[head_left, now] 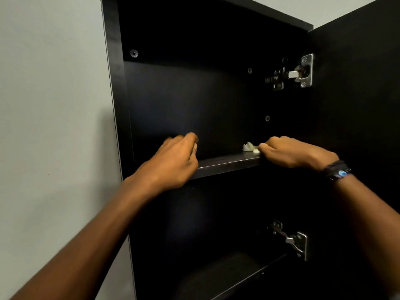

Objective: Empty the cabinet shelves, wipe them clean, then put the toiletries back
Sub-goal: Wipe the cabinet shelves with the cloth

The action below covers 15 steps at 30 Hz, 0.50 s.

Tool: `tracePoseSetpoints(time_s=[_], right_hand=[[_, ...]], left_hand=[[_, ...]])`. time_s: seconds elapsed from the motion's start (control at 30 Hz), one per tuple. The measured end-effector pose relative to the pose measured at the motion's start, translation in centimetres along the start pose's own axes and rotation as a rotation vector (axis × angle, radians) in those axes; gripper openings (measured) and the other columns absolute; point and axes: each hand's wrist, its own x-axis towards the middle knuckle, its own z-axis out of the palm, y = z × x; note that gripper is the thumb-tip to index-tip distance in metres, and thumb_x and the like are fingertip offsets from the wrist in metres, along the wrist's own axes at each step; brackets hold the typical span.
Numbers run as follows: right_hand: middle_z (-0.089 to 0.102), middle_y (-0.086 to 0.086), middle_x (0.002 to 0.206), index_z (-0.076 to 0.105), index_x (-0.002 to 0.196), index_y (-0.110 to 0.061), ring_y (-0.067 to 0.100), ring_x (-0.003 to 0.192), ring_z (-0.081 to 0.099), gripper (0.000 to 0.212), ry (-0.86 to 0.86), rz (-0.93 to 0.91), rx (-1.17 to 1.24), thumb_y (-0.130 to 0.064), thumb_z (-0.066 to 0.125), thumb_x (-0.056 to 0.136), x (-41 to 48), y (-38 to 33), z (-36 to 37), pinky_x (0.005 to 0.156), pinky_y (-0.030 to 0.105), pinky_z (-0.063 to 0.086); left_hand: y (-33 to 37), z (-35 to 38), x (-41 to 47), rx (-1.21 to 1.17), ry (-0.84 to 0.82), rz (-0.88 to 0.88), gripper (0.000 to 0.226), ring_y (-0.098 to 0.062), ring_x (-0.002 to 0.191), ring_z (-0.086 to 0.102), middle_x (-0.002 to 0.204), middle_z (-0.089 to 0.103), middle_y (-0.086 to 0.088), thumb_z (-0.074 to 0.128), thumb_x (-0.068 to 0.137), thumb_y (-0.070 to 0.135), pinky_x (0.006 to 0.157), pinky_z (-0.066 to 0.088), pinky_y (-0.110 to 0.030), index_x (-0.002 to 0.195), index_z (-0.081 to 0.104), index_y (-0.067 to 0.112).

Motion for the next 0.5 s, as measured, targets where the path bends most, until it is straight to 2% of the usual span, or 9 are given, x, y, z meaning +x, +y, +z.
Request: tracePoseSetpoints(time_s=[0.07,0.17,0.2,0.27,0.33,0.4,0.5], right_hand=[[0.054,0.007,0.109,0.058,0.106,-0.015,0.028,0.104,0.055,0.038,-0.030,-0.009,-0.053,-0.039,0.028,0.102,1.6,-0.9,0.3,0.088,0.038,0.043],[0.057,0.003,0.106,0.058,0.092,-0.022,0.027,0.104,0.057,0.036,0.034,-0.144,-0.109,-0.042,0.028,0.098,1.6,-3.6,1.2,0.087,0.035,0.043],[0.062,0.002,0.109,0.061,0.098,-0.017,0.024,0.104,0.059,0.042,0.045,-0.246,-0.077,-0.043,0.027,0.096,0.8,-4.6,1.8,0.091,0.038,0.046],[0.065,-0.001,0.117,0.061,0.116,-0.020,0.017,0.106,0.060,0.045,0.054,-0.427,-0.020,-0.041,0.027,0.096,-1.2,-5.8,2.9,0.097,0.038,0.046],[0.065,-0.005,0.121,0.059,0.123,-0.025,0.012,0.108,0.059,0.041,0.068,-0.507,0.014,-0.035,0.029,0.098,-2.8,-5.2,2.9,0.098,0.033,0.045],[0.067,0.003,0.114,0.060,0.119,-0.016,0.017,0.104,0.062,0.042,0.082,-0.430,-0.023,-0.036,0.029,0.098,-2.7,-2.9,2.0,0.096,0.040,0.047],[0.066,0.012,0.107,0.065,0.112,-0.011,0.025,0.097,0.063,0.045,0.025,-0.124,-0.010,-0.037,0.031,0.100,-0.9,0.6,-0.2,0.095,0.047,0.048]], left_hand=[[-0.1,0.2,0.2,0.004,-0.001,-0.005,0.028,-0.023,0.104,0.048,0.111,0.055,-0.006,0.032,0.099,0.025,0.087,0.040,-0.034,0.121,0.045,0.015],[-0.2,0.3,0.3,0.017,0.003,-0.006,0.026,-0.022,0.104,0.047,0.109,0.053,-0.004,0.031,0.099,0.027,0.086,0.037,-0.032,0.118,0.045,0.017],[-0.3,0.3,0.3,0.024,0.007,-0.010,0.026,-0.023,0.106,0.047,0.110,0.052,-0.004,0.031,0.099,0.028,0.089,0.037,-0.033,0.119,0.045,0.017],[-0.2,0.2,0.1,0.032,0.022,-0.025,0.028,-0.025,0.111,0.046,0.115,0.052,-0.006,0.031,0.099,0.028,0.094,0.038,-0.036,0.122,0.044,0.017],[0.0,0.0,-0.1,0.034,0.040,-0.032,0.028,-0.027,0.111,0.047,0.116,0.053,-0.008,0.031,0.099,0.027,0.094,0.038,-0.036,0.121,0.044,0.016],[0.3,-0.1,-0.3,0.035,0.051,-0.031,0.025,-0.028,0.109,0.047,0.115,0.053,-0.009,0.031,0.099,0.026,0.093,0.037,-0.037,0.118,0.045,0.016],[0.6,0.0,-0.4,0.041,0.035,-0.027,0.025,-0.026,0.109,0.044,0.117,0.051,-0.009,0.031,0.099,0.025,0.095,0.037,-0.037,0.119,0.044,0.015]])
